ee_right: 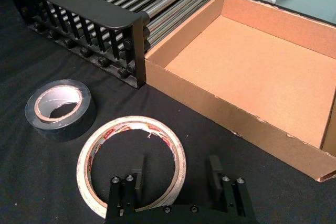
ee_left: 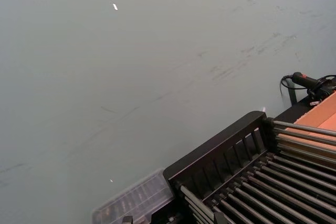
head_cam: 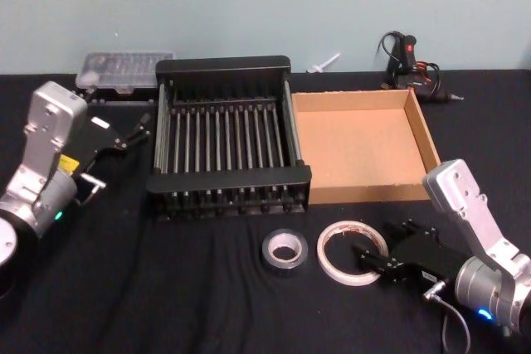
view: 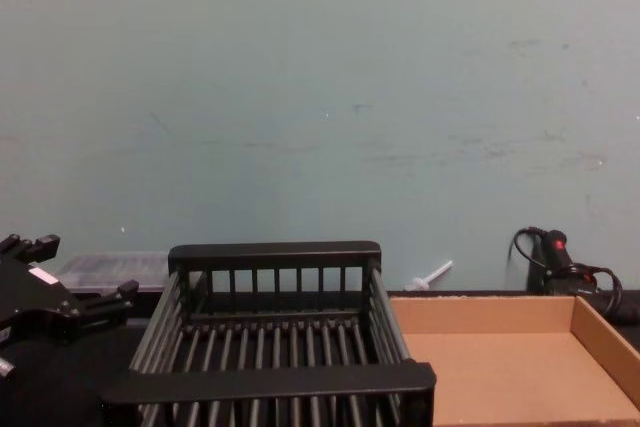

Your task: Pick up the white tape and place it into the black box , Pick up the silver tape and place it into the brown box.

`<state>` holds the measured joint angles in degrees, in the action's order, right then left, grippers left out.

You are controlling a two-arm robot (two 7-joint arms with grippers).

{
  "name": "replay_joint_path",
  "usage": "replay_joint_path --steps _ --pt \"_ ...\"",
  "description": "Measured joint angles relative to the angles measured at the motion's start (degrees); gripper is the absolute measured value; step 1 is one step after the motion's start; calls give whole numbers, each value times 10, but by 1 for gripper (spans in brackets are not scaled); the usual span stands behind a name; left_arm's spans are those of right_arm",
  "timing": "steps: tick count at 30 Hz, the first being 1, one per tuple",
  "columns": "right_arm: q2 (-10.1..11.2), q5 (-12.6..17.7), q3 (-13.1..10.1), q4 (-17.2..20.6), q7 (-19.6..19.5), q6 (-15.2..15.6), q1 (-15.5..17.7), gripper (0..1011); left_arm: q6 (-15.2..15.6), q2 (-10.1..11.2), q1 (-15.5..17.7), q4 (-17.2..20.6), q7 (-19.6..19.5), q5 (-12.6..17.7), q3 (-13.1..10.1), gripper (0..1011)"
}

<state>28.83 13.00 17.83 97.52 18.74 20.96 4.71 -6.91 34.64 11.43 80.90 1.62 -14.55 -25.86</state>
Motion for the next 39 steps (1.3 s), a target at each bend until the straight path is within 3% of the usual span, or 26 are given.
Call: replay_joint_path --steps 21,39 --pt "0 1 0 1 -1 0 0 145 0 0 0 0 0 0 0 1001" --pt "-1 8 -13 5 9 -13 6 91 0 0 0 0 0 0 0 1001"
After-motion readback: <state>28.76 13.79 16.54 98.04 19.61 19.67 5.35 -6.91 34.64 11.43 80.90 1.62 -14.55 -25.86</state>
